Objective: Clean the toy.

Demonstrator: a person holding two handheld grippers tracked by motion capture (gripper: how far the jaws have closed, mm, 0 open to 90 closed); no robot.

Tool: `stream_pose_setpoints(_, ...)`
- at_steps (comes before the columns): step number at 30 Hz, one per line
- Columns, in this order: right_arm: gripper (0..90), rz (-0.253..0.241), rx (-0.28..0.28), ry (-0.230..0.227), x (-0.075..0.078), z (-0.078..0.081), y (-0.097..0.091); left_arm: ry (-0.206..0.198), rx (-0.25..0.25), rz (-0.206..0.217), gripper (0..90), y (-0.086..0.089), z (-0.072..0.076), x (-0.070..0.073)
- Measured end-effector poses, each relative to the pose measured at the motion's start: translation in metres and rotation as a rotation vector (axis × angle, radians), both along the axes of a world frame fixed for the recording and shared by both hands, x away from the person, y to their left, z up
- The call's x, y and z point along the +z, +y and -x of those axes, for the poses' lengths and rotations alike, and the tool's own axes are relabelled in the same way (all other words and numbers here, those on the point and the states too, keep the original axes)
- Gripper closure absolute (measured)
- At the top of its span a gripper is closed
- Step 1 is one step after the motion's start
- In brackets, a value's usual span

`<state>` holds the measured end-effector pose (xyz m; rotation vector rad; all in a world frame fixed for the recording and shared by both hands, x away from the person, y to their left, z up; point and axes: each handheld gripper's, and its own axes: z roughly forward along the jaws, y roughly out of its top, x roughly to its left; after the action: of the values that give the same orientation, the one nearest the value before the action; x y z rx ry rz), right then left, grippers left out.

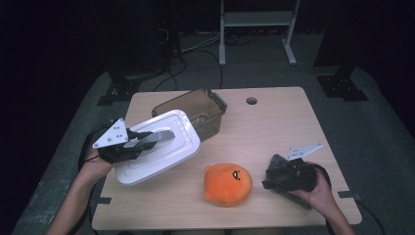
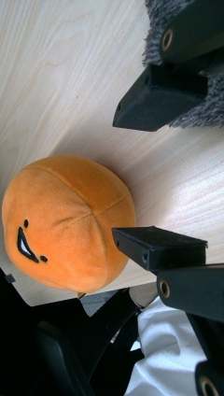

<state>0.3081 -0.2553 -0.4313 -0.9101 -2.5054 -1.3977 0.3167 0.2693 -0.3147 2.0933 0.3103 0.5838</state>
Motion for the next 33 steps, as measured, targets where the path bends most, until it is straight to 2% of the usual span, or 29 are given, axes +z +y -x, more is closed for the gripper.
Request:
stream_pose_setpoints(15, 39.3, -0.003, -0.012, 0.004, 0.0, 0.0, -0.003, 0.021, 0.0, 0.031, 66.7, 0.029, 0.037, -0.025)
stream_pose_setpoints(26, 39.4, 0.001, -0.009, 0.008, -0.002, -0.001, -0.001, 0.038, 0.009, 0.064, 66.7, 0.048, 0.06, -0.048)
stream_pose_setpoints(33, 39.5, 0.003, -0.006, 0.008, -0.002, -0.002, 0.0, 0.05, -0.006, 0.052, 66.7, 0.052, 0.067, -0.058)
